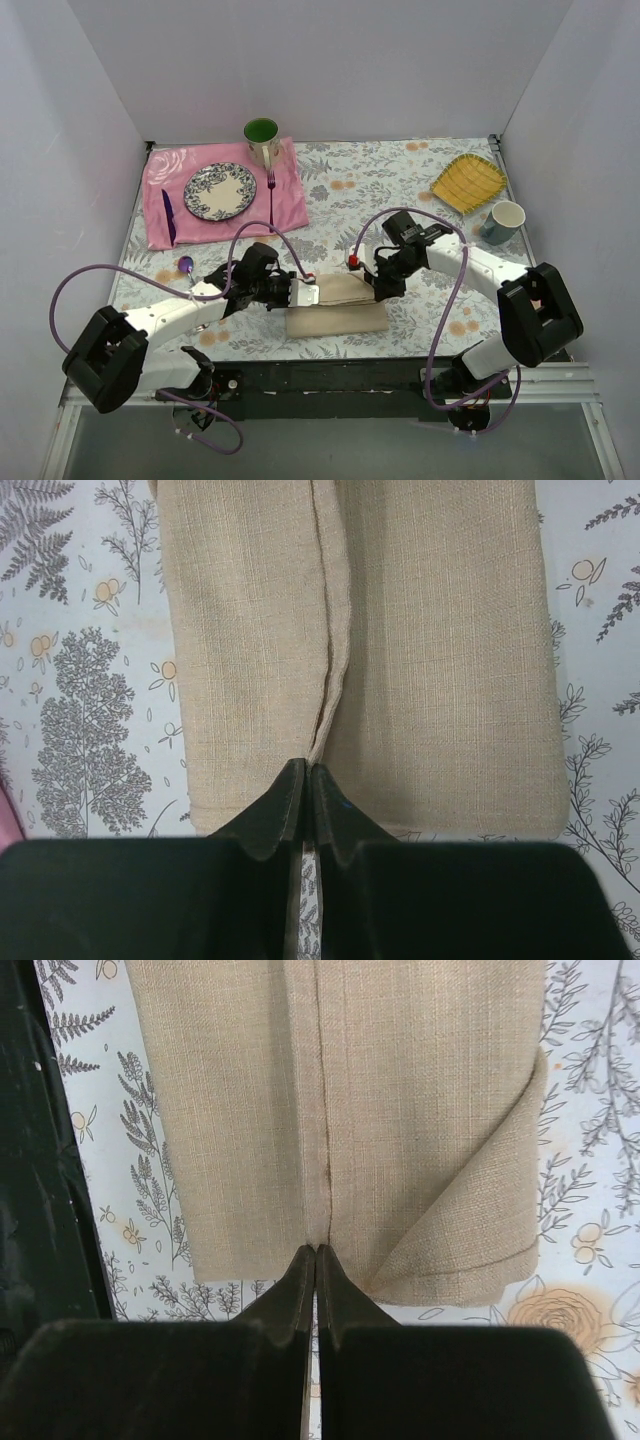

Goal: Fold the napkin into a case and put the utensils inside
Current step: Fold the lower triangle-folded napkin at the center of the board.

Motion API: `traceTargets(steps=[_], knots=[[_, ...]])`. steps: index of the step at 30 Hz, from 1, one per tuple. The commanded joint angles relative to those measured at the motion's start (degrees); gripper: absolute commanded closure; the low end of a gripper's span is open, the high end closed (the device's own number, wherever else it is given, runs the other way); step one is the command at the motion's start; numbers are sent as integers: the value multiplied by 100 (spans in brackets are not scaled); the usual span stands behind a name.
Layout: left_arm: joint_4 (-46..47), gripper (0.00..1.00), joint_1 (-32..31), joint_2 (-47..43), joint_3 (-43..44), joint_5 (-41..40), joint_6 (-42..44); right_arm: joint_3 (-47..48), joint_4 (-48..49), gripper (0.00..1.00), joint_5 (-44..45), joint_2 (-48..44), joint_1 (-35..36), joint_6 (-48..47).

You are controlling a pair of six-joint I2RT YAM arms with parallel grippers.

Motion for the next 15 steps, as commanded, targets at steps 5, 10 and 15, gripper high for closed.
traceTargets(steps=[5, 10, 15], knots=[[78, 100, -33, 329, -123, 163, 145, -307, 360, 99, -97, 344, 27, 21], [324, 100, -33, 663, -184, -13, 40, -343, 579, 99, -43, 642, 36, 144], [728, 100, 72, 936, -184, -198, -66, -308, 957, 99, 159, 845, 10, 267]])
